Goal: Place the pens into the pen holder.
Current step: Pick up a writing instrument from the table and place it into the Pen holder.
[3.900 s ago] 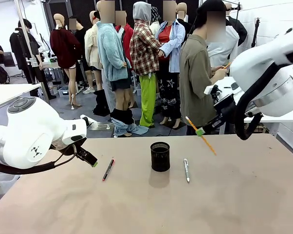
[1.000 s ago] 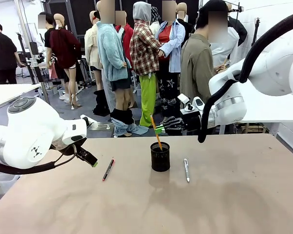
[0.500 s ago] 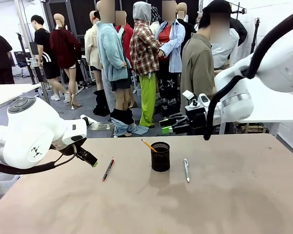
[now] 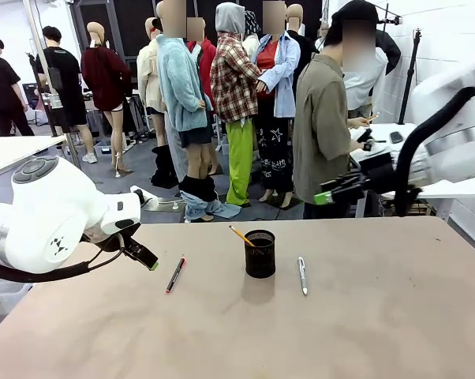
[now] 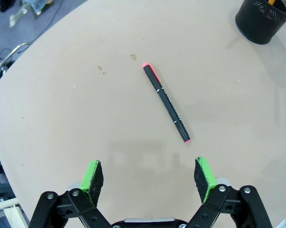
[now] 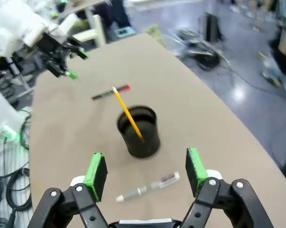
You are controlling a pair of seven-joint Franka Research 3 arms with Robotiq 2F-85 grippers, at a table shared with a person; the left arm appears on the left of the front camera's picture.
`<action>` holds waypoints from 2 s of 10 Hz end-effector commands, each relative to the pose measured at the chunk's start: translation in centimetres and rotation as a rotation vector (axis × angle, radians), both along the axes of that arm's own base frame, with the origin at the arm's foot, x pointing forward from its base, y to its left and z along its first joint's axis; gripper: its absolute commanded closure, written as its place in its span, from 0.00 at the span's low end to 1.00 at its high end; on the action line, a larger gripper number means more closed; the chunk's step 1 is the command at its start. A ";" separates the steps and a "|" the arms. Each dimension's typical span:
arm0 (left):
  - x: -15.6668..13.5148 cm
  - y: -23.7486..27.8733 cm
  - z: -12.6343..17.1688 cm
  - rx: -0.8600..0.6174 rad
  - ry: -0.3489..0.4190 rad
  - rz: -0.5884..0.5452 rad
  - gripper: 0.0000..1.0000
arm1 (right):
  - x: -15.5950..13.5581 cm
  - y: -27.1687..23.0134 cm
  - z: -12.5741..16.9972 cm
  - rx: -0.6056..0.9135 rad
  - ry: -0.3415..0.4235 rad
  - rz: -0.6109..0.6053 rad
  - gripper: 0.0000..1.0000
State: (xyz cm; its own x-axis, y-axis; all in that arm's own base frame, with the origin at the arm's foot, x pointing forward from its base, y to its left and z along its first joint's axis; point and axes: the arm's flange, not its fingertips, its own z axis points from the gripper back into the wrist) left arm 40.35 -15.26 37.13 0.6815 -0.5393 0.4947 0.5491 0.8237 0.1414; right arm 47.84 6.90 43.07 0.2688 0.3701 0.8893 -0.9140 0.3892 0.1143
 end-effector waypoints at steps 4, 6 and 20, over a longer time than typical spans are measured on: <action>0.0 0.2 0.0 -0.003 0.000 0.003 0.00 | -5.0 -5.9 3.7 -0.297 0.422 -0.363 0.17; 0.0 0.2 0.0 -0.003 0.000 0.003 0.00 | -6.2 -8.3 5.4 -0.435 0.652 -0.542 0.17; 8.5 -6.4 -2.4 0.120 0.199 0.189 0.00 | -7.0 -10.0 5.1 -0.613 0.829 -0.715 0.17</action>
